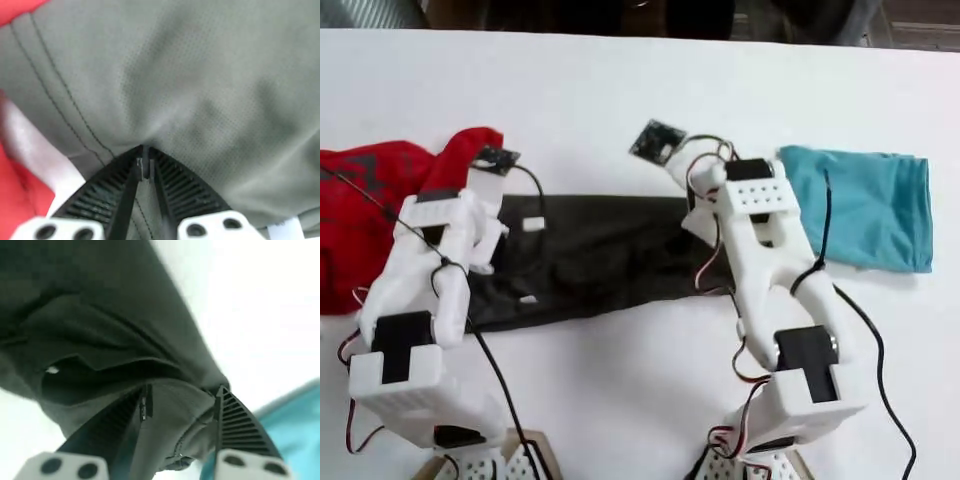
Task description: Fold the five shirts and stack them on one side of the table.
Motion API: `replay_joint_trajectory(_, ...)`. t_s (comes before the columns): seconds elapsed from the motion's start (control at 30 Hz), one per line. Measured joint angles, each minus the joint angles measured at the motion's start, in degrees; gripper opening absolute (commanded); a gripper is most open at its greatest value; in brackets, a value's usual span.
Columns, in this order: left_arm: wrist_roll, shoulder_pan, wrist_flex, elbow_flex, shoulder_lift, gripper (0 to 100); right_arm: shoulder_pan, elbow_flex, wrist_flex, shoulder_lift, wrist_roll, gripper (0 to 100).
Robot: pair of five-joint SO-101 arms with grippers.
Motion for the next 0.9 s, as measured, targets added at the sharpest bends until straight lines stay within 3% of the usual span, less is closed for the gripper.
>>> replay_joint_trajectory(0.13, 0.0, 0.1, 0.0, 0.0, 0.0, 3, 1.5, -1.4, 2.9, -0.2, -4.6, 16.4)
replay_joint_trajectory(0.23, 0.0, 0.1, 0.0, 0.0, 0.0, 3, 1.6, -1.4, 7.8, -3.2, -7.8, 0.8)
replay_joint_trajectory(0.37, 0.0, 0.1, 0.0, 0.0, 0.0, 3, 1.8, -1.2, 12.0, -9.5, -15.2, 2.0)
replay_joint_trajectory(0.5, 0.0, 0.1, -0.4, 0.1, 0.0, 3, 0.4, 4.2, 13.1, -12.7, -17.7, 2.1)
replay_joint_trajectory(0.67, 0.0, 0.1, -0.4, 0.1, 0.0, 3, -3.8, 15.0, 5.7, -12.8, -19.0, 2.1)
replay_joint_trajectory(0.9, 0.0, 0.1, -0.4, 0.1, 0.0, 3, -7.3, 21.0, -8.5, -12.9, -28.2, 2.1)
